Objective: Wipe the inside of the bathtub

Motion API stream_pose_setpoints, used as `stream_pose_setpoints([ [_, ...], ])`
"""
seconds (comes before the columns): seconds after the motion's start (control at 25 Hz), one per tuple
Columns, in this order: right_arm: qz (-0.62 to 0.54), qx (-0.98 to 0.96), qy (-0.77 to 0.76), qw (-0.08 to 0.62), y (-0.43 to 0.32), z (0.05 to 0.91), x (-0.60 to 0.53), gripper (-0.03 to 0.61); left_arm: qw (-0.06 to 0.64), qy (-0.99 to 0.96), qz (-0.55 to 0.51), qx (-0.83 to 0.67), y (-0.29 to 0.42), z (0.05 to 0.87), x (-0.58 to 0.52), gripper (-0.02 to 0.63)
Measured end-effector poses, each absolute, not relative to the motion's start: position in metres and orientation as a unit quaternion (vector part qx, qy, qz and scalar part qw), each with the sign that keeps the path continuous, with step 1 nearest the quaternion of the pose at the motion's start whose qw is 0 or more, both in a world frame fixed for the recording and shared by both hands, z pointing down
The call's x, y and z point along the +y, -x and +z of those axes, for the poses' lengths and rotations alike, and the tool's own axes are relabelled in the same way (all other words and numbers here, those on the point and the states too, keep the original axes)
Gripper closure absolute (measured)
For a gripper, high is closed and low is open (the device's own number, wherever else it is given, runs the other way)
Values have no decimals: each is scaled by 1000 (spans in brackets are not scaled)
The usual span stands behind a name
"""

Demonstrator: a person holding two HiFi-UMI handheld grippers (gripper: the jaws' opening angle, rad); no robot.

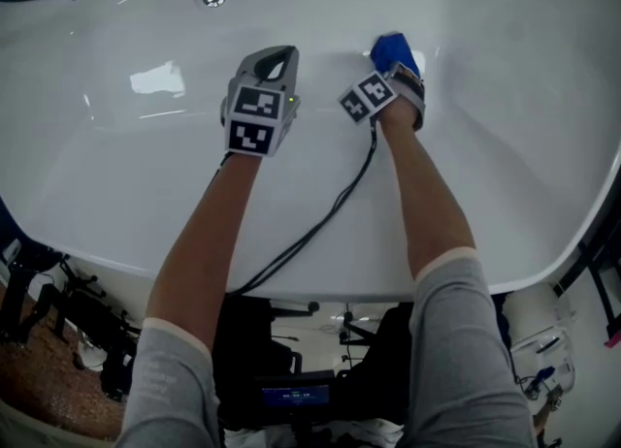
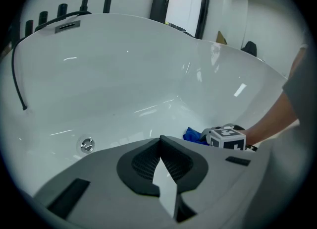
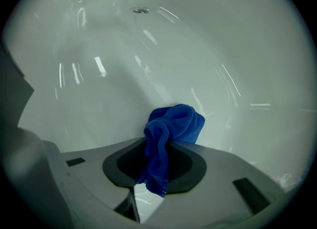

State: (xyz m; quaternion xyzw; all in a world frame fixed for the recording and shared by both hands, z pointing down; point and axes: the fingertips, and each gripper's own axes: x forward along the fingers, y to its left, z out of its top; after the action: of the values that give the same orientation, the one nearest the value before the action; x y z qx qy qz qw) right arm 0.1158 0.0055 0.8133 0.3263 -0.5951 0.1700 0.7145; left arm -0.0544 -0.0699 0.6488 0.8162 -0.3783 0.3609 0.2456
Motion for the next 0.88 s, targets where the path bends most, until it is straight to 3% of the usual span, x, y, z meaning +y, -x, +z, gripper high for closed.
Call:
stream_pose_setpoints([
  [0.48, 65, -708, -165, 684, 60, 820, 28, 469, 251, -811, 365, -383, 90, 654, -73, 612],
  [0.64, 61, -713, -143, 684, 59, 821, 30, 469, 253, -808, 370, -383, 96, 656, -67, 612],
  [0.88, 191, -689, -215, 666, 6, 819, 21, 471, 252, -810, 375, -374, 82, 655, -60, 612],
])
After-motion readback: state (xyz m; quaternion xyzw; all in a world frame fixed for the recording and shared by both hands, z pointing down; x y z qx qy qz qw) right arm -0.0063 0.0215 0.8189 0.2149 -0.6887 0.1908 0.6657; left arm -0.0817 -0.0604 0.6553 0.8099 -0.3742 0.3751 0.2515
